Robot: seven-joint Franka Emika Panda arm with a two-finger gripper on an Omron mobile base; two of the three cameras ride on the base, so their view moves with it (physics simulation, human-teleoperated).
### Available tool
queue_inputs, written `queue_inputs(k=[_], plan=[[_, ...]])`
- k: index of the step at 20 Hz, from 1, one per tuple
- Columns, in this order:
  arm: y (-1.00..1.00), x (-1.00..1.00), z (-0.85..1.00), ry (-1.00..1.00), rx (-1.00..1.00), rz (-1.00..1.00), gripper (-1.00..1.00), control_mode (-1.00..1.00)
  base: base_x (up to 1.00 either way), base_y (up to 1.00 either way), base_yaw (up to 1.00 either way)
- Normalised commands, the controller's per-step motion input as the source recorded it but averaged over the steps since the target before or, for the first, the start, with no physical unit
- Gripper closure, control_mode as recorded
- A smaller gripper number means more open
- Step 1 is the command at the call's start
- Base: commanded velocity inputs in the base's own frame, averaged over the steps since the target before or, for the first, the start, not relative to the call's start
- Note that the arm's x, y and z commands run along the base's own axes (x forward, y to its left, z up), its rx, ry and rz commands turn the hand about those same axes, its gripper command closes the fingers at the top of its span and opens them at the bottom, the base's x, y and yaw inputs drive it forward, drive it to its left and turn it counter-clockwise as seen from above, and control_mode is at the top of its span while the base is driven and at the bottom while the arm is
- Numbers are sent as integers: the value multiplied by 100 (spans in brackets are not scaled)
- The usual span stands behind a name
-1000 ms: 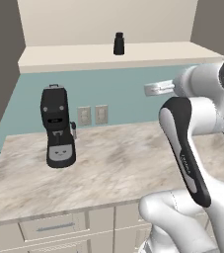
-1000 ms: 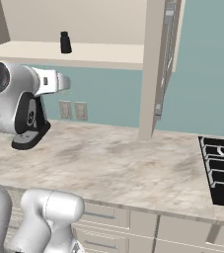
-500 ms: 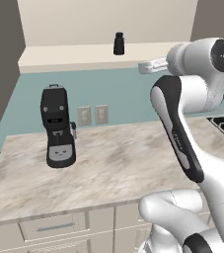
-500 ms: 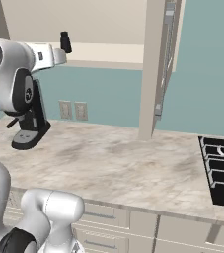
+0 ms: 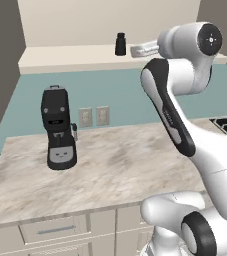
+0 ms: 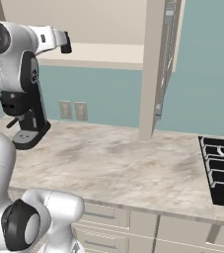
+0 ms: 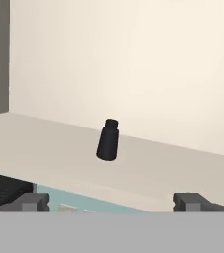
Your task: Retrieve the shaker from the cabinet and place it next the steak on a plate on the dining table.
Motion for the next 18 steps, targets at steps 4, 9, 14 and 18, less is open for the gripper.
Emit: queue_inputs(k=[4, 9, 14, 18], plan=[[2, 30, 9, 1, 0, 0, -100, -100, 0, 0, 0], [0, 28, -2, 0, 0, 0, -100, -100, 0, 0, 0], [8, 42, -17, 0, 0, 0, -100, -100, 0, 0, 0], [11, 50, -22, 0, 1, 0, -100, -100, 0, 0, 0]])
